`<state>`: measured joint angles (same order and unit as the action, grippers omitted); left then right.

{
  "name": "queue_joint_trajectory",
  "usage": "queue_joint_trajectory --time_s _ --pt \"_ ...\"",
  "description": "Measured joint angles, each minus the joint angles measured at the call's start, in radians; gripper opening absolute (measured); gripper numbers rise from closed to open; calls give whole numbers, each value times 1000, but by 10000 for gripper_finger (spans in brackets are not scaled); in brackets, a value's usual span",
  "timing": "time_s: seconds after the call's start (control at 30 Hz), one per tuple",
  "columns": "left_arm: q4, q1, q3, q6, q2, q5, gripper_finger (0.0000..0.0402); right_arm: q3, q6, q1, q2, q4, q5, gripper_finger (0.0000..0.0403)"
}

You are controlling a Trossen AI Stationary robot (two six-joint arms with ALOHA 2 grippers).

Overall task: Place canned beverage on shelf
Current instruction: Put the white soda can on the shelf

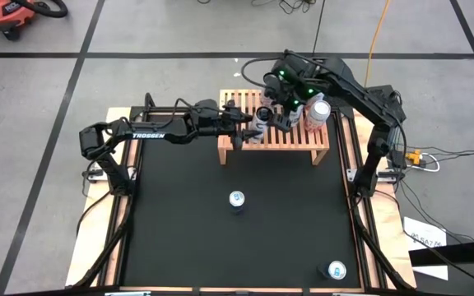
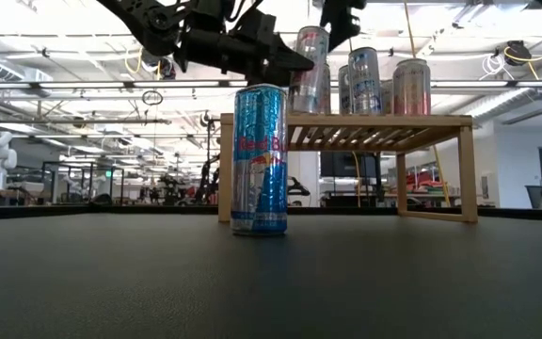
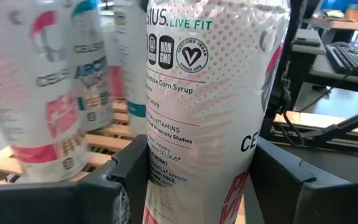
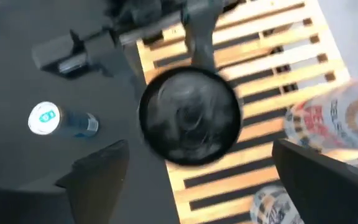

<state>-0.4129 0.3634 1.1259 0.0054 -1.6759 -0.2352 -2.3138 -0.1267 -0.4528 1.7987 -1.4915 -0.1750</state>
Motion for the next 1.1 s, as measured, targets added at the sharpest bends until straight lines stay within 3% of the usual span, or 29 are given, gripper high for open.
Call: queue_joint_trajectory --time_s 0.83,1.1 --pt "10 -37 1 31 0 3 212 1 -16 69 33 54 44 372" --pt "11 -39 1 28 0 5 212 1 -5 69 33 39 37 270"
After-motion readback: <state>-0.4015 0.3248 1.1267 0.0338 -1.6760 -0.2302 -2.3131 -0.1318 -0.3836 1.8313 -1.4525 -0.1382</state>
